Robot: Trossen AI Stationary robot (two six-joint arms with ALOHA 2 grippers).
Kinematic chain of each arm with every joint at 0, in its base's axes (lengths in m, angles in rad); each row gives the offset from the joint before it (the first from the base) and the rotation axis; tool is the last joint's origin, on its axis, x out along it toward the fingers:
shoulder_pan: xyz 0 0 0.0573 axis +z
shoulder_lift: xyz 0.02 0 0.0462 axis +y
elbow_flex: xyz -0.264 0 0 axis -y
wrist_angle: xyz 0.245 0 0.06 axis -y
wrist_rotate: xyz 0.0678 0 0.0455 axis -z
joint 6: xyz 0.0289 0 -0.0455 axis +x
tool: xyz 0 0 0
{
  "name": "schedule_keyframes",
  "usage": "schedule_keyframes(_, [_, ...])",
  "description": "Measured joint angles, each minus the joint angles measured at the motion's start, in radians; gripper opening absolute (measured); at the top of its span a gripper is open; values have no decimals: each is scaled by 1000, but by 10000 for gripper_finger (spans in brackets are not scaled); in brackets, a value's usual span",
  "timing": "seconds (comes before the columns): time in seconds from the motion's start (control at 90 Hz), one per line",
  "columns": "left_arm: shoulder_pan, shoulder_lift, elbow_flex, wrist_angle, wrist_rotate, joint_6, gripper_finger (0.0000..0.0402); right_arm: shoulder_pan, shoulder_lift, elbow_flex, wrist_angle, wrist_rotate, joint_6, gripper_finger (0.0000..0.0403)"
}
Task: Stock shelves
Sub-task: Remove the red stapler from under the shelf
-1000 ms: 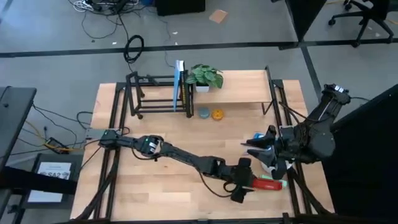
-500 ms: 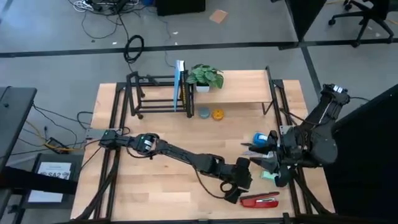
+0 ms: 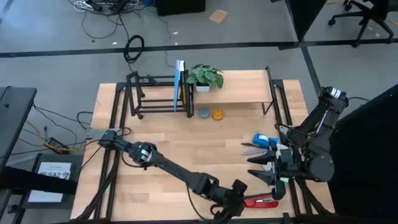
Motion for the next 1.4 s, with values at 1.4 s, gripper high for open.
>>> schedule_keyframes(1.4, [6, 98, 0, 112, -163, -135, 257, 76, 282, 176, -595, -505, 317, 102])
